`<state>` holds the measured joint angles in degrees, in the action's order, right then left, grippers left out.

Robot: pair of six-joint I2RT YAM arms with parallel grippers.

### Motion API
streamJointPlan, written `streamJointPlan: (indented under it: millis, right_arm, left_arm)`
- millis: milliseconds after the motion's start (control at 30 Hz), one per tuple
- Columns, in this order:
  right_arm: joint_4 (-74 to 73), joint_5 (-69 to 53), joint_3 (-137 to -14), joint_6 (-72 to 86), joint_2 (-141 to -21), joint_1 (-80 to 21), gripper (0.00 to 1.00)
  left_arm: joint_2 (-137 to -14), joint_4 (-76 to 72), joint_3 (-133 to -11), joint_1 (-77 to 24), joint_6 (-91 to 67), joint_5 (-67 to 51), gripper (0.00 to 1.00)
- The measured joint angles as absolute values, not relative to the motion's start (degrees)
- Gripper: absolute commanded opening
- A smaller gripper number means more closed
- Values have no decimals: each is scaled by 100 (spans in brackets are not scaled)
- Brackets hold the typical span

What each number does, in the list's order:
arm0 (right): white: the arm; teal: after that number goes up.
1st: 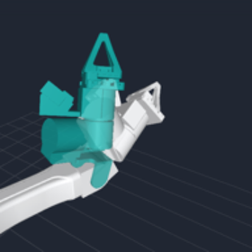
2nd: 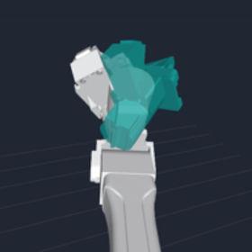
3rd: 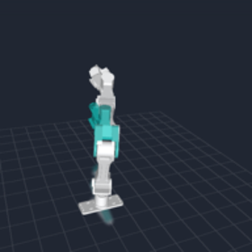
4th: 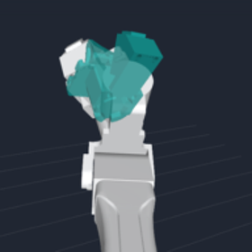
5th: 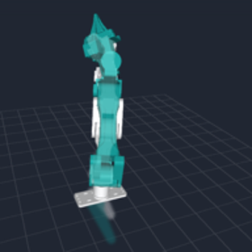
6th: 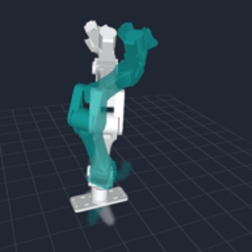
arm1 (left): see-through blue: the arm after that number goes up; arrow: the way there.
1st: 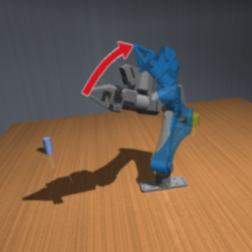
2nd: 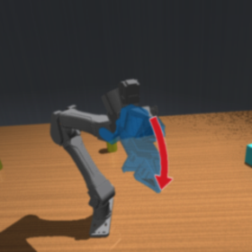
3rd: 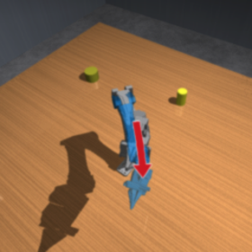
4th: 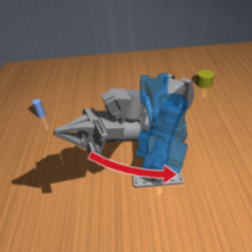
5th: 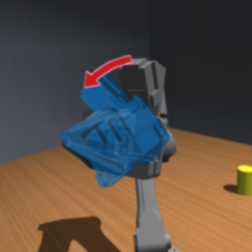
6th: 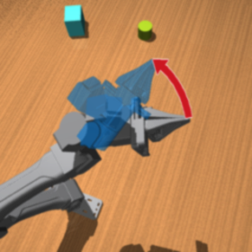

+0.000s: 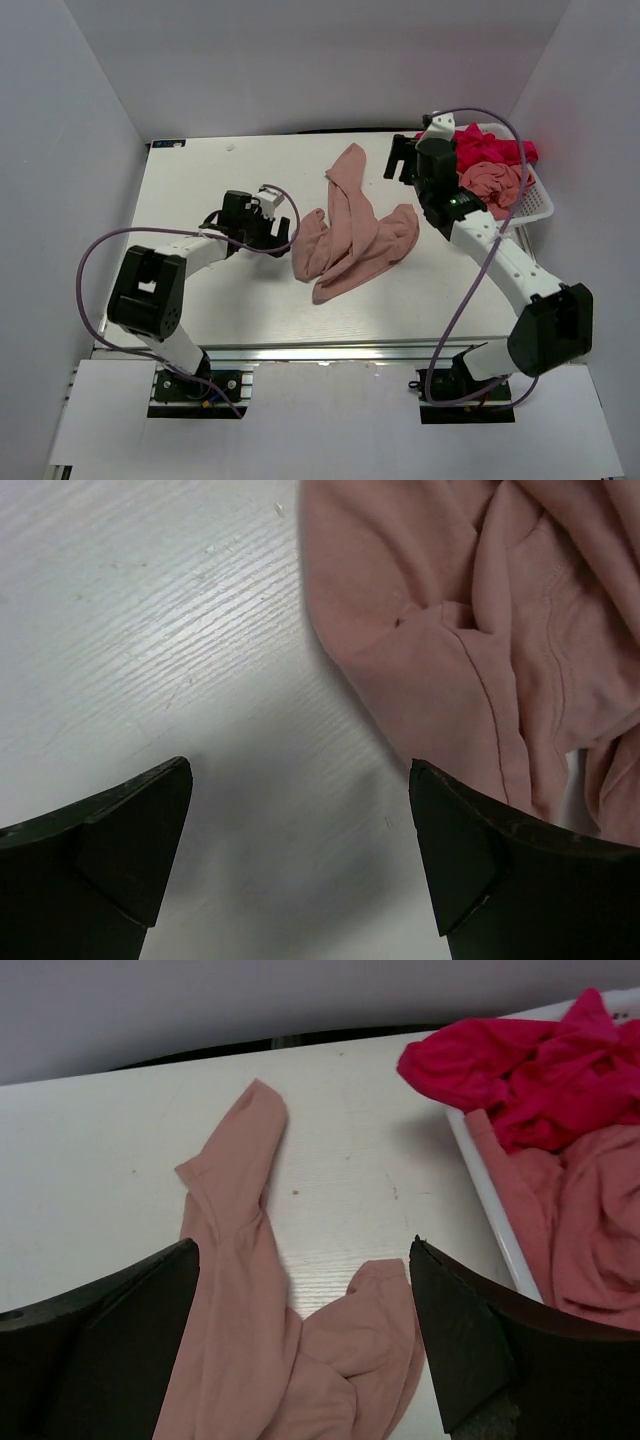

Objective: Fold and stack the t-shirts
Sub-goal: Move the tshirt to the center of the board

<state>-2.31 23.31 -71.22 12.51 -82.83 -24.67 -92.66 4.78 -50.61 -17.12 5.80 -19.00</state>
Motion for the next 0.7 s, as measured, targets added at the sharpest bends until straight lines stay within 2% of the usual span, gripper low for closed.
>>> streamJointPlan:
  millis: [100, 267, 467, 700]
  right_arm:
    - [-115, 2718, -6827, 1374, -8093, -2499, 89]
    - [-187, 2915, -6552, 1597, -9028, -2440, 88]
    - [-357, 2679, -6506, 1826, -10173, -2255, 86]
    - [-456, 2644, -6768, 2036, -10687, -2091, 85]
  left_arm:
    - [-9660, 255, -5089, -1712, 405, -2010, 98]
    - [-10256, 113, -5546, -1712, 246, -2119, 98]
    - [-10342, -119, -5804, -1712, 235, -2137, 98]
    - [-10342, -183, -5826, -1712, 257, -2115, 98]
